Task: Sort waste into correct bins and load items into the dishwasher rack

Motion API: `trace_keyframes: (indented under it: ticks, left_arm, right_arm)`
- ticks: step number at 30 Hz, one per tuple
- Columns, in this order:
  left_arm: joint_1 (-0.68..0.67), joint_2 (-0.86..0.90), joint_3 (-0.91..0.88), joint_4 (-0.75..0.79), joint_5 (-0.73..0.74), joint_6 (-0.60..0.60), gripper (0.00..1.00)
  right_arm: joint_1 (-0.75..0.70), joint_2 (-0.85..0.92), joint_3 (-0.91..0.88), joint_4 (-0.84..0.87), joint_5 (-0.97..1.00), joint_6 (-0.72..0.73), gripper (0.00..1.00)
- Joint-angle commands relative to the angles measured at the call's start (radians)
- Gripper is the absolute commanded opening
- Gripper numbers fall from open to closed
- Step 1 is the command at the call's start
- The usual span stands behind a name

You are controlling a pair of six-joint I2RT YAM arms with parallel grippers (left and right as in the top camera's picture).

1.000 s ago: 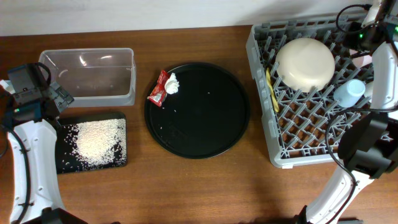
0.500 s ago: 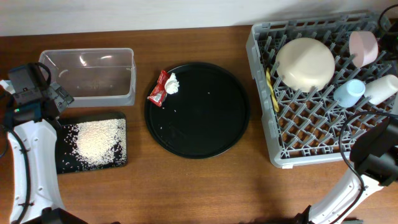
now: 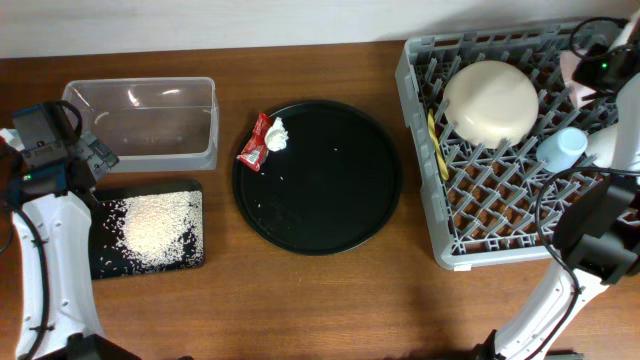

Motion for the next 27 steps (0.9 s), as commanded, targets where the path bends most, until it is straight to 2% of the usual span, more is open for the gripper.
trace_keyframes:
  ticks: [1, 15, 27]
  left_arm:
    - [0.003, -0.021, 0.012, 0.002, 0.001, -0.009, 0.99]
    - [0.003, -0.021, 0.012, 0.002, 0.001, -0.009, 0.99]
    - [0.003, -0.021, 0.012, 0.002, 0.001, -0.009, 0.99]
  right_arm:
    - [0.048, 0.018, -0.005, -0.007, -0.048, -0.039, 0.04]
    - [0.069, 0.018, -0.005, -0.068, -0.081, -0.040, 0.04]
    - [0.140, 0.013, -0.002, -0.096, -0.085, -0.125, 0.05]
